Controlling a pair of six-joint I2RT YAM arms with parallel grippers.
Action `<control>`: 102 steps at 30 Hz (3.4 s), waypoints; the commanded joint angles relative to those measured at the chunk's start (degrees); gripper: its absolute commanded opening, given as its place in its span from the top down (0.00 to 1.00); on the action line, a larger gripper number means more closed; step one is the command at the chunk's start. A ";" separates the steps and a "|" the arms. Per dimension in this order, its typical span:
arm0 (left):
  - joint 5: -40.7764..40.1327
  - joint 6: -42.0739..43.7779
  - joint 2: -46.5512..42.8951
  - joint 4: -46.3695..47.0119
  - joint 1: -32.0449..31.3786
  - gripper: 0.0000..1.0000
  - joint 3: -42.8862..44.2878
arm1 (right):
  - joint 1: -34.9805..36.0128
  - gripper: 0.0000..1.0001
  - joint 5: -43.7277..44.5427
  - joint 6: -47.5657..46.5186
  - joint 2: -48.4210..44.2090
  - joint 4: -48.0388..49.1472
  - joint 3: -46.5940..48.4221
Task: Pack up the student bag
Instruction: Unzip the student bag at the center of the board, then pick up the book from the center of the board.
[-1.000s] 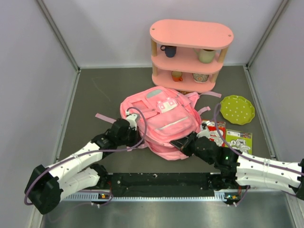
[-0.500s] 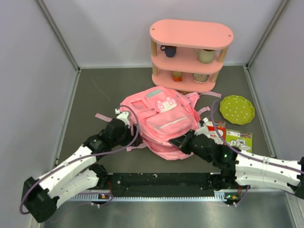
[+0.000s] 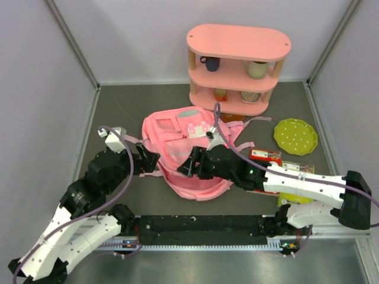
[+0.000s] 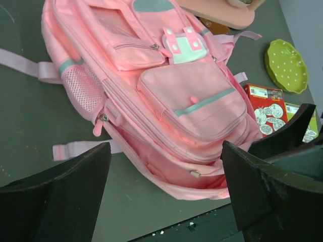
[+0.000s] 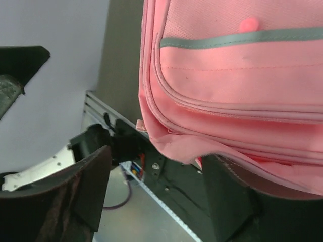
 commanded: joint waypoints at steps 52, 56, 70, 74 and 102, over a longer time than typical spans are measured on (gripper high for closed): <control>23.43 -8.54 75.27 40.81 -21.88 0.02 25.13 | -61.31 0.07 -7.04 -17.46 -19.26 -18.50 -31.01; 23.52 -8.97 77.73 40.72 -21.88 0.02 26.36 | -61.40 0.13 -9.86 -17.72 -19.43 -16.82 -32.16; 22.64 -10.91 81.95 40.03 -21.79 0.04 26.62 | -61.40 0.23 -10.31 -17.81 -19.52 -16.21 -33.39; 23.69 -12.14 84.06 38.97 -21.79 0.06 26.89 | -61.40 0.28 -10.31 -17.55 -18.21 -16.03 -33.04; 23.86 -13.28 87.84 37.82 -16.78 0.06 22.23 | -61.49 0.38 -14.70 -16.14 -23.12 -14.10 -34.62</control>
